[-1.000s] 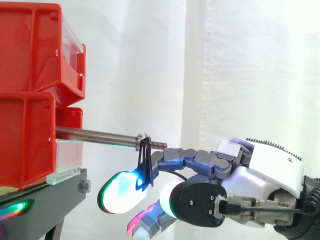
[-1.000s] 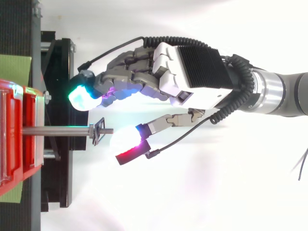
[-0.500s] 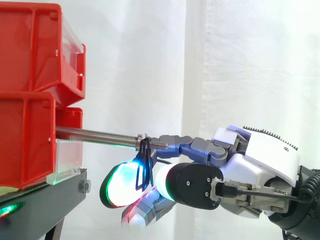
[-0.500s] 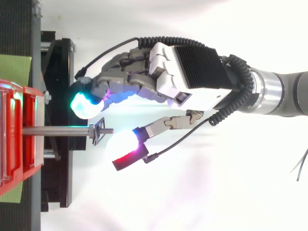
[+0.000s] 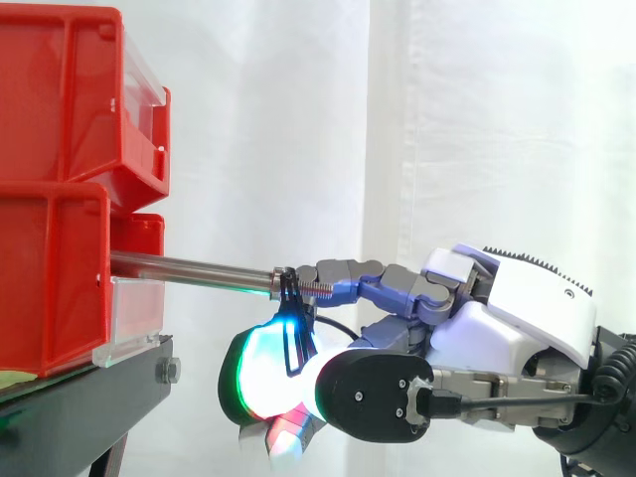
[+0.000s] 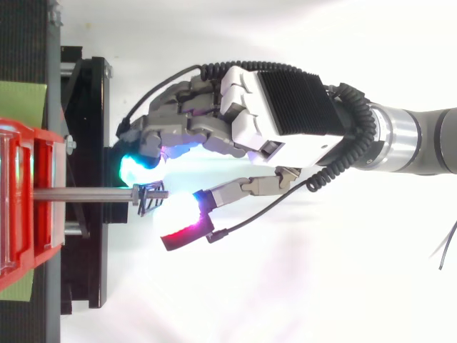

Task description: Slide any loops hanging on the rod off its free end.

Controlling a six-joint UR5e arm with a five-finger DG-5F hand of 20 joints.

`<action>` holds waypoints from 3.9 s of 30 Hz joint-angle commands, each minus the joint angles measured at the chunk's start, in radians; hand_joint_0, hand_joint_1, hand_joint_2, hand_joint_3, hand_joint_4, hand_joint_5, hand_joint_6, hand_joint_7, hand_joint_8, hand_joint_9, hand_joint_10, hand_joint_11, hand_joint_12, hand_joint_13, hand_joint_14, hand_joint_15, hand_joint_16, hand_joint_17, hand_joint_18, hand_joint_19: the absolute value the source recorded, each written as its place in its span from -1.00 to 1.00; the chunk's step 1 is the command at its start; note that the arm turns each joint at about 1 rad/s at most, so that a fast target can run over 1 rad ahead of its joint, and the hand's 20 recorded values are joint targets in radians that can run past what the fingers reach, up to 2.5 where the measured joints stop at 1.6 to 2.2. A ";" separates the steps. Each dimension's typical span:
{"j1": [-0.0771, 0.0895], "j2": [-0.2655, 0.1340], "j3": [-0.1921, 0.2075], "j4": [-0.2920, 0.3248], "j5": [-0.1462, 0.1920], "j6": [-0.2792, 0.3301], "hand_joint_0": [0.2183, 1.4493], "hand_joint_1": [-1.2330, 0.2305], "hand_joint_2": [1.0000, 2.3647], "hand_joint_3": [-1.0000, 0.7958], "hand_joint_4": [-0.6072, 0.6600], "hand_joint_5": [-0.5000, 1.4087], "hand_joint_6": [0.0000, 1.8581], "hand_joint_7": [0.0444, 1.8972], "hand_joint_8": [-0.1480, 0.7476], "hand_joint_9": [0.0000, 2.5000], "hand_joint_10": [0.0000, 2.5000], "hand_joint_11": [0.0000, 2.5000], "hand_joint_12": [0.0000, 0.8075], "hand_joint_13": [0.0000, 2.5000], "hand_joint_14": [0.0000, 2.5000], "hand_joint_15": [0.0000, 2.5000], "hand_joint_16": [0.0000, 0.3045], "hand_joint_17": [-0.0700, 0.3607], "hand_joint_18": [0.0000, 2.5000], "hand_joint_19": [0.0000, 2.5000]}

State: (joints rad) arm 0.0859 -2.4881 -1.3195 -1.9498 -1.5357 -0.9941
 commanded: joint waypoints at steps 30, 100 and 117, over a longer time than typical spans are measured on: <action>0.002 0.000 0.000 0.002 0.000 0.011 -0.53 -0.10 -1.00 -0.42 0.41 -0.60 -0.46 0.30 0.07 -0.23 -0.99 -0.65 -0.06 -0.34 -0.99 -0.73 -0.62 -0.08 -0.40 -0.65; 0.000 0.000 0.000 0.002 0.002 0.018 -0.41 -0.32 -0.97 -0.15 0.34 -0.67 -0.12 0.23 0.07 -0.22 -0.99 -0.58 -0.11 -0.34 -0.99 -0.73 -0.68 -0.16 -0.42 -0.67; 0.005 0.000 0.002 0.002 0.000 0.018 -0.42 -0.27 -0.96 0.06 0.14 -0.68 -0.06 0.36 0.07 -0.20 -0.99 -0.56 -0.12 -0.33 -0.99 -0.73 -0.69 -0.18 -0.41 -0.67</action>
State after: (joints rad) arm 0.0901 -2.4881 -1.3177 -1.9483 -1.5354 -0.9756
